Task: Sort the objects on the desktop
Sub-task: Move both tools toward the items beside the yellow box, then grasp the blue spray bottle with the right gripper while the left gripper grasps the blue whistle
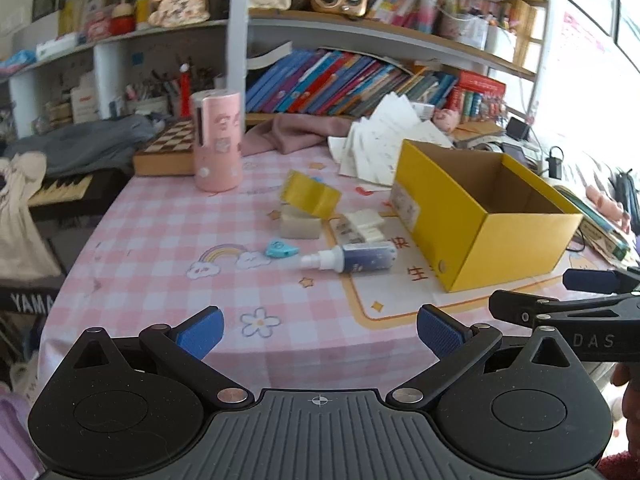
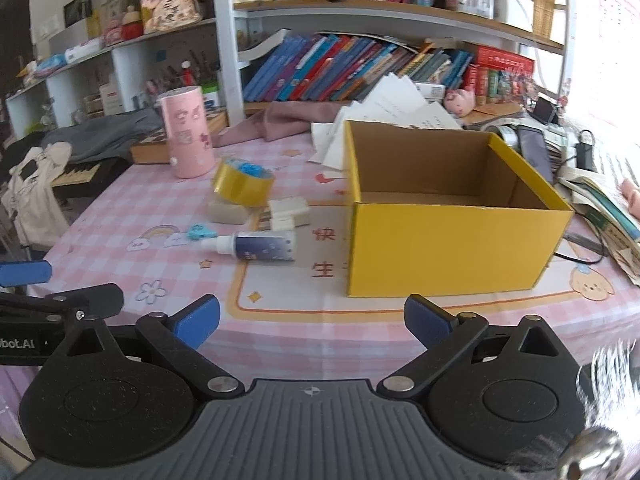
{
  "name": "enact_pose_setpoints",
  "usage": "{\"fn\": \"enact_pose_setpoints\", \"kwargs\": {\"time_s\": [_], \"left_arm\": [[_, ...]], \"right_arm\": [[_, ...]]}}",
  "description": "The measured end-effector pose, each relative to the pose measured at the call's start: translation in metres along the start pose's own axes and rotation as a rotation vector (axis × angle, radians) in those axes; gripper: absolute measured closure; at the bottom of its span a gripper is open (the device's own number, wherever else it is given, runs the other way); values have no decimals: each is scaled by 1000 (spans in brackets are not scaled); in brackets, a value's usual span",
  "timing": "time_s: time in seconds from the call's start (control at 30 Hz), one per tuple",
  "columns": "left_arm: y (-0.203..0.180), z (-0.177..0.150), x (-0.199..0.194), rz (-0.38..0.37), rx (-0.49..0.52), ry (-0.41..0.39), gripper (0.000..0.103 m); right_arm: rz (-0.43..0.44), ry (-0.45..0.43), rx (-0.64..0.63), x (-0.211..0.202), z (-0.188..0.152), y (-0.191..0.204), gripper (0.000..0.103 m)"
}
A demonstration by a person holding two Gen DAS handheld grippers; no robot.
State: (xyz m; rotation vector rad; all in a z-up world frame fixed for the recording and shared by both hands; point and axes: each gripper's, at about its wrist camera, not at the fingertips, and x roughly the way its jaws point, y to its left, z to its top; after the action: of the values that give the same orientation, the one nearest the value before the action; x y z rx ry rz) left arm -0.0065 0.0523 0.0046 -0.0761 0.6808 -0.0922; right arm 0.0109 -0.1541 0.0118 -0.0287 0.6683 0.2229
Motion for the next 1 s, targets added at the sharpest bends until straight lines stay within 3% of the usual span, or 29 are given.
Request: {"fn": "enact_pose_setpoints", "kwargs": {"time_s": [0.4, 0.83, 1.0], "left_arm": [[23, -9, -2, 35, -51, 44, 0], [33, 5, 29, 90, -65, 85, 0], [44, 17, 47, 127, -101, 95, 0]], "right_arm": [[101, 38, -82, 19, 7, 32, 38], [137, 81, -105, 65, 29, 35, 38], [156, 118, -164, 97, 43, 44, 47]]}}
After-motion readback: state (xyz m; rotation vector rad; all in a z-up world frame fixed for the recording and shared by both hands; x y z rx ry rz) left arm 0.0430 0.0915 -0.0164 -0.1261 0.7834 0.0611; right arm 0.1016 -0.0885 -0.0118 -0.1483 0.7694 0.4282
